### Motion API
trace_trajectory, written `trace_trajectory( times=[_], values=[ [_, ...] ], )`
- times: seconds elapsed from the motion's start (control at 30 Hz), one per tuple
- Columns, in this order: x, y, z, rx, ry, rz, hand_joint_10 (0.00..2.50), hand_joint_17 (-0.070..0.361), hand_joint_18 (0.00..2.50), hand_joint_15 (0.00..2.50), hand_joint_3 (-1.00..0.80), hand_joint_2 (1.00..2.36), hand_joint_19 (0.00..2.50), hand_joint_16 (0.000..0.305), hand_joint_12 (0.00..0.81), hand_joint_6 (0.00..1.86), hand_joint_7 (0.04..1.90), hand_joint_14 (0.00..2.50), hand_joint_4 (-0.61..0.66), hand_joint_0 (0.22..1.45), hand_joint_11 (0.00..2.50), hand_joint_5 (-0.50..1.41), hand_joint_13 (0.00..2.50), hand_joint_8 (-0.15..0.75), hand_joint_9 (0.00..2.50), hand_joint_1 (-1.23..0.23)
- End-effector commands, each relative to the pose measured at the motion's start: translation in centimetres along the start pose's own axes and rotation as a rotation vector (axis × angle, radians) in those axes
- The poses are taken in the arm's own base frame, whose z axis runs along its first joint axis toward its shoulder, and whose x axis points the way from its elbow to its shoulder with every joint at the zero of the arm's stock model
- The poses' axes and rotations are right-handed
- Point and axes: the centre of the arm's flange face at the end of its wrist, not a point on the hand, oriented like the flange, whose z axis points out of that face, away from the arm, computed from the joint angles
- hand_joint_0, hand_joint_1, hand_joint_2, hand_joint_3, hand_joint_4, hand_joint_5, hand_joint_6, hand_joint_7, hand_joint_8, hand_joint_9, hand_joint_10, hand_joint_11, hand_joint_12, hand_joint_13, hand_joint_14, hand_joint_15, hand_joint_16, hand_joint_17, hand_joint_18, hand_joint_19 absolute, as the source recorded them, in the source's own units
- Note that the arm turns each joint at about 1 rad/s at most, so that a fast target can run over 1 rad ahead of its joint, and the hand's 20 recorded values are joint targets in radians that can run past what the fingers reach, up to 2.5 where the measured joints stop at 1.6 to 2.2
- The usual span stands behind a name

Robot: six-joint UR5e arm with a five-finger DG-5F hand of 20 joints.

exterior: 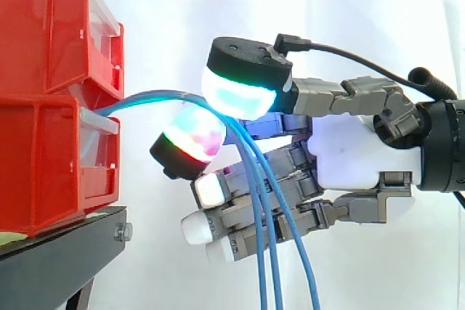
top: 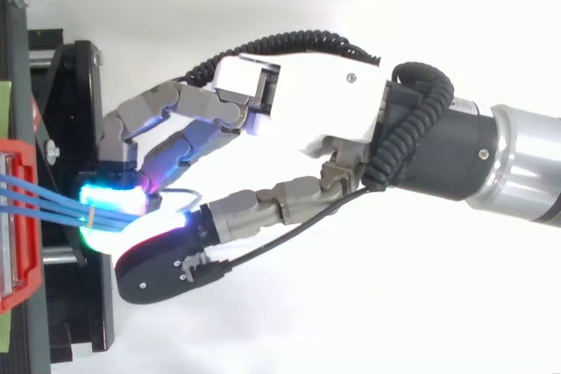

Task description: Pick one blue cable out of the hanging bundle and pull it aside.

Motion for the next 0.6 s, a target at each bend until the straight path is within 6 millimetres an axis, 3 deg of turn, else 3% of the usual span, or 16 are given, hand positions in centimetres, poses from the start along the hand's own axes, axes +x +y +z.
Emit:
trace_trajectory(
  times=[0.0, 0.2, 0.37, 0.57],
  values=[
    [0.00, 0.00, 0.00, 0.000, 0.000, 0.001, 0.02, 0.093, 0.61, 0.39, -0.19, 1.02, 0.25, 0.041, 0.362, 0.93, 0.98, 0.02, -0.03, 0.70, 0.66, -0.21, 0.73, 0.244, 0.71, -0.85],
    [0.00, 0.00, 0.00, 0.000, 0.000, 0.001, 0.02, 0.087, 0.60, 0.39, -0.34, 1.01, 0.24, 0.039, 0.356, 0.94, 0.96, 0.01, 0.04, 0.75, 0.66, -0.21, 0.74, 0.236, 0.71, -0.89],
    [0.00, 0.00, 0.00, 0.000, 0.000, 0.001, 0.02, 0.087, 0.61, 0.40, -0.45, 1.00, 0.26, 0.039, 0.357, 0.90, 1.02, 0.01, 0.09, 0.63, 0.67, -0.18, 0.74, 0.246, 0.75, -0.89],
    [0.00, 0.00, 0.00, 0.000, 0.000, 0.001, 0.01, 0.102, 0.64, 0.41, -0.49, 1.00, 0.31, 0.045, 0.396, 0.85, 1.05, 0.02, 0.11, 0.49, 0.64, -0.14, 0.78, 0.287, 0.85, -0.64]
  ],
)
